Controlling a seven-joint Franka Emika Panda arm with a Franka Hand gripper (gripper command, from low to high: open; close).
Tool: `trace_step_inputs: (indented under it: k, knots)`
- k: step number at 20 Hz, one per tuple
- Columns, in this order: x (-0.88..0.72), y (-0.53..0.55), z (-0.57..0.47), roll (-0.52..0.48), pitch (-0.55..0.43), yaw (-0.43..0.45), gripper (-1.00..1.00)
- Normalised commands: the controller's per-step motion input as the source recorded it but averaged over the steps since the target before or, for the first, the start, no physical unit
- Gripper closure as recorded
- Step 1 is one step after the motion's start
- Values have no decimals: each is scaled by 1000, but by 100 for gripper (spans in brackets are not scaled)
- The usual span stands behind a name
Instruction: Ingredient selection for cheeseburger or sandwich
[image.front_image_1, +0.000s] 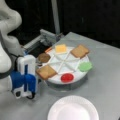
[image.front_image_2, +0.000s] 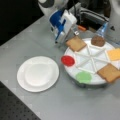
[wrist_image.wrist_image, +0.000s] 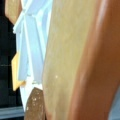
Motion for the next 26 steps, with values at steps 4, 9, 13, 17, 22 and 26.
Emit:
trace_step_inputs:
  k: [4,9,13,17,22,26]
  knots:
    - [183,-12,63,106,50,-17,-100]
    - [207,-6,56,103,49,-23,-100]
    - [221,-9,48,96,41,-25,100]
    - [232,-17,50,78,47,-26,100]
    - [248,-28,55,100,46,-26,100]
    - [256,-48,59,104,49,-20,100]
